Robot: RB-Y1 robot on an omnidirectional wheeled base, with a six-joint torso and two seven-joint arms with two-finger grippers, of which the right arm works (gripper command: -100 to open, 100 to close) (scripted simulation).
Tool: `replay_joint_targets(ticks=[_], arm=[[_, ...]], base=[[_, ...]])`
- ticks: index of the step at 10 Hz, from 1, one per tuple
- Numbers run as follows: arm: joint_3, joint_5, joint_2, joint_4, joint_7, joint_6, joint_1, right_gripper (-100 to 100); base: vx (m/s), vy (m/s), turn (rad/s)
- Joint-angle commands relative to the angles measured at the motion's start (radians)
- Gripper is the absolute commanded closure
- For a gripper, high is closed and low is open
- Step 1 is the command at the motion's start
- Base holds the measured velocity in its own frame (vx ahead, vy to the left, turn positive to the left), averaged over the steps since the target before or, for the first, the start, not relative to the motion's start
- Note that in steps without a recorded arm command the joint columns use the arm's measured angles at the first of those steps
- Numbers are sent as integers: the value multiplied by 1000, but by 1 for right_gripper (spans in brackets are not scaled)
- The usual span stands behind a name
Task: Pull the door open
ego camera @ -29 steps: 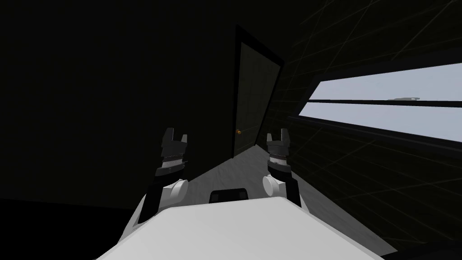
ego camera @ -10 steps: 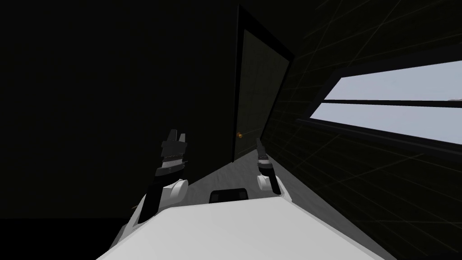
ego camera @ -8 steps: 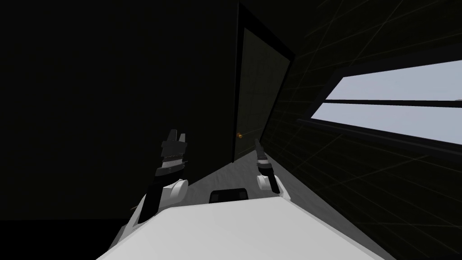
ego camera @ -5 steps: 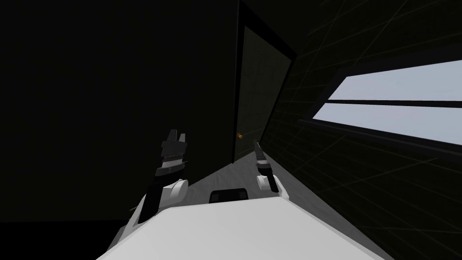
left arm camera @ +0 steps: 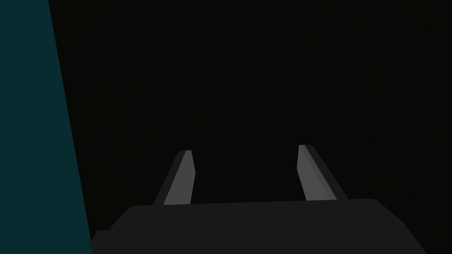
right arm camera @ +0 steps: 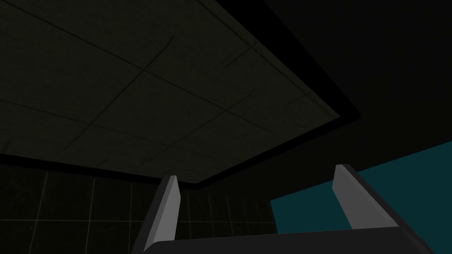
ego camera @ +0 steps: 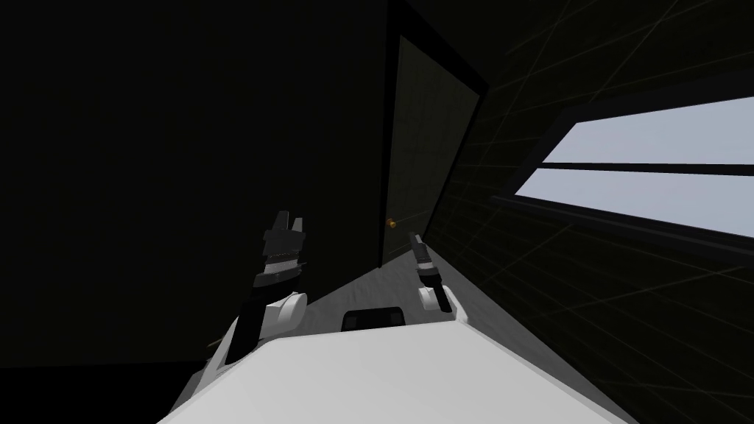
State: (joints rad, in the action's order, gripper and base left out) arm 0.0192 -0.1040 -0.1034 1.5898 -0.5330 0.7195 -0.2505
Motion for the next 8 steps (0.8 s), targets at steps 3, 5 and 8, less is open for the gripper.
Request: replay_joint_targets(ticks=[3,5,8], arm=[[-2,-24,-9,-86,-47,20,30,-100],[-3,-40,-17,-136,-75,33,48,-100],[-6,-71,-32,-224,-132,60,84,-100]], base=[[50,-17,18],[47,-22,19],[50,-26,20]])
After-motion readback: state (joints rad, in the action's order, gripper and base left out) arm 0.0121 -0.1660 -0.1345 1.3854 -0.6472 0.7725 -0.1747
